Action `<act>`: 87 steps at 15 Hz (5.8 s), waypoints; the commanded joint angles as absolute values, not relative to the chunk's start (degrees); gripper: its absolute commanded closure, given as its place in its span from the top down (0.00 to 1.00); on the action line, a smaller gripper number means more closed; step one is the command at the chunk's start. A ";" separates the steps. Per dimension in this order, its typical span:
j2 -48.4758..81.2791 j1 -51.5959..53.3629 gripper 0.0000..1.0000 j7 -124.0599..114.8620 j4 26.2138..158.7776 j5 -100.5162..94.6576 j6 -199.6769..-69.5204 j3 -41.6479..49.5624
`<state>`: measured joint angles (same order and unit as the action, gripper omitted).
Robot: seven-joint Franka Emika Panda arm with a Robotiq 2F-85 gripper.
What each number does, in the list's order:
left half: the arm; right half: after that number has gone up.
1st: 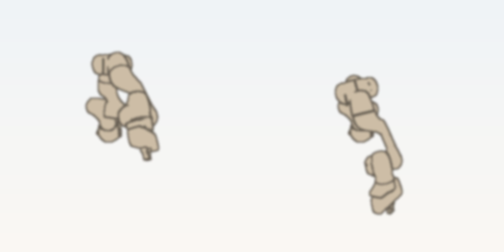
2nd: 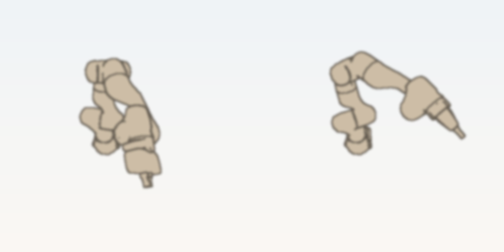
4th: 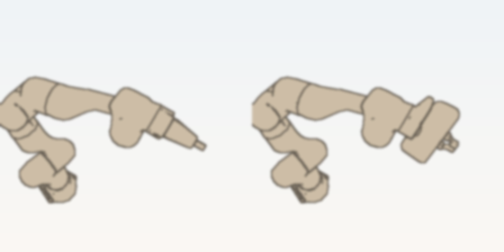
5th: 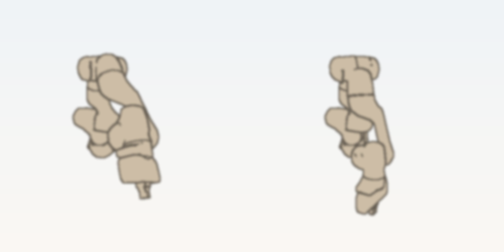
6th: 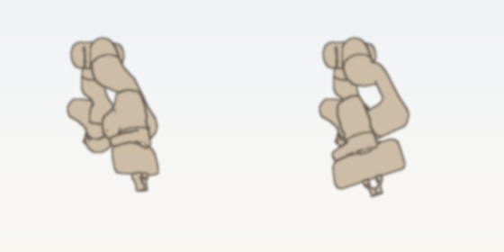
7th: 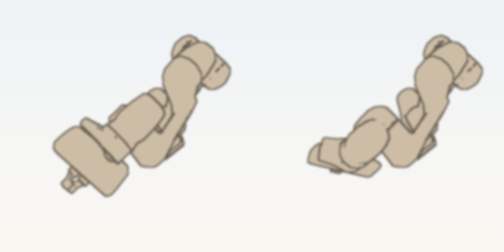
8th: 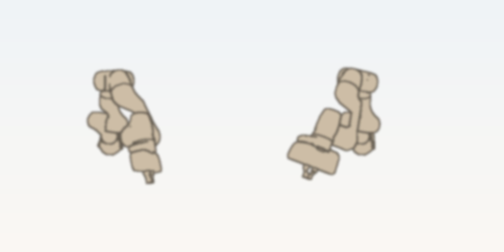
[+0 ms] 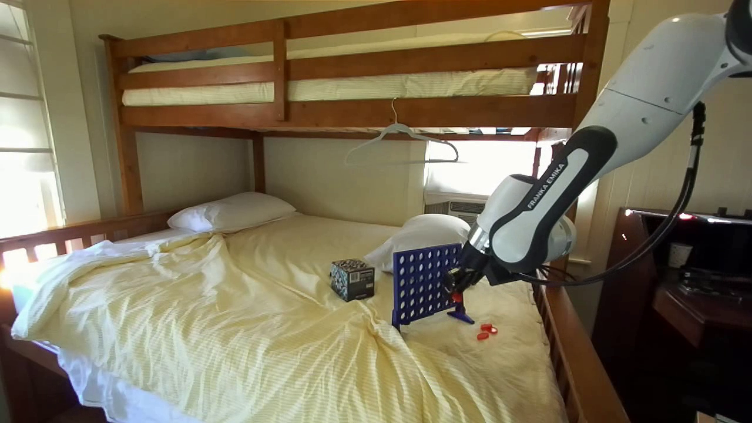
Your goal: Put one orange chip in the blue gameboard.
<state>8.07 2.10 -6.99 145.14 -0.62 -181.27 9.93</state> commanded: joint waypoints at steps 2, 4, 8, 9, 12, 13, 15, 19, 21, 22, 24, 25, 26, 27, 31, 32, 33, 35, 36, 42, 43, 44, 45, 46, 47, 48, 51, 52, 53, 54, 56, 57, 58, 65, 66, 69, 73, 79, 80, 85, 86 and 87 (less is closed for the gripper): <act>2.57 10.91 0.10 -10.06 149.72 -6.97 -189.85 23.07; 3.02 13.80 0.10 -7.16 148.95 -3.99 -193.84 26.78; 2.97 19.44 0.10 0.71 149.23 5.12 -200.25 30.42; 2.92 20.80 0.10 2.89 149.58 8.15 -202.19 30.72; 1.99 24.38 0.10 8.76 150.89 17.23 -207.66 30.32; 1.63 25.43 0.10 10.38 151.37 20.25 -209.50 30.00; 1.07 27.31 0.10 13.05 151.84 25.33 -212.00 29.48; 3.55 27.73 0.35 11.96 149.57 26.02 -211.27 29.32; 3.39 28.01 0.35 12.11 149.62 26.62 -211.27 29.27; 3.34 28.00 0.35 12.12 149.66 26.68 -211.27 29.27; 3.29 28.00 0.35 12.13 149.69 26.72 -211.27 29.27; 3.29 28.00 0.35 12.14 149.70 26.73 -211.27 29.27; 3.29 28.00 0.35 12.14 149.70 26.73 -211.27 29.27; 3.29 28.00 0.35 12.14 149.71 26.75 -211.27 29.27; 3.29 28.00 0.35 12.14 149.72 26.75 -211.27 29.27; 3.29 28.00 0.35 12.14 149.72 26.75 -211.27 29.27; 3.29 28.00 0.35 12.14 149.72 26.75 -211.27 29.27; 3.29 28.00 0.35 12.14 149.72 26.76 -211.27 29.27; 3.29 28.00 0.35 12.14 149.72 26.76 -211.27 29.27; 3.30 28.12 0.10 13.28 149.31 27.73 -214.21 29.49; 3.36 28.11 0.10 13.23 149.19 27.70 -214.91 29.54; 3.51 28.01 0.10 12.83 149.05 27.17 -215.79 29.58; 3.67 27.98 0.10 12.67 148.92 27.18 -216.43 29.58; 3.85 27.82 0.10 12.06 148.81 26.64 -217.22 29.60; 3.96 27.72 0.10 11.74 148.76 26.36 -217.98 29.62; 4.08 27.51 0.10 11.07 148.75 25.56 -218.74 29.65; 4.33 26.84 0.10 8.98 148.65 23.34 -220.80 29.89; 4.56 26.61 0.10 8.43 148.44 22.58 -221.14 29.98; 4.63 16.45 0.10 8.67 148.09 22.33 -221.62 20.04; 5.11 14.82 0.10 7.73 147.67 20.97 -221.65 18.92; 5.98 9.51 0.10 6.57 146.67 19.14 -220.90 14.82; 6.89 7.36 0.10 5.43 145.87 17.74 -220.76 13.31; 6.96 5.63 0.10 5.37 145.75 17.07 -220.79 12.12; 11.52 -0.70 0.10 2.17 142.39 10.40 -221.35 7.98; 12.08 -1.15 0.10 1.90 141.99 9.46 -221.38 7.74; 13.88 -2.49 0.10 1.05 140.78 6.41 -222.24 7.20; 16.34 -3.99 0.10 0.57 138.97 3.36 -224.36 6.95; 19.72 -5.80 0.10 -0.33 136.77 0.20 -227.13 6.49; 20.17 -6.05 0.10 -0.43 136.48 -0.24 -227.31 6.43; 21.99 -6.78 0.10 -0.44 135.13 -2.30 -227.73 5.96; 22.29 -6.87 0.10 -0.45 134.89 -2.60 -227.75 5.86; 22.59 -6.95 0.10 -0.49 134.69 -2.94 -227.90 5.72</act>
<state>20.66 -5.49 1.07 136.52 -0.29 -226.38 6.75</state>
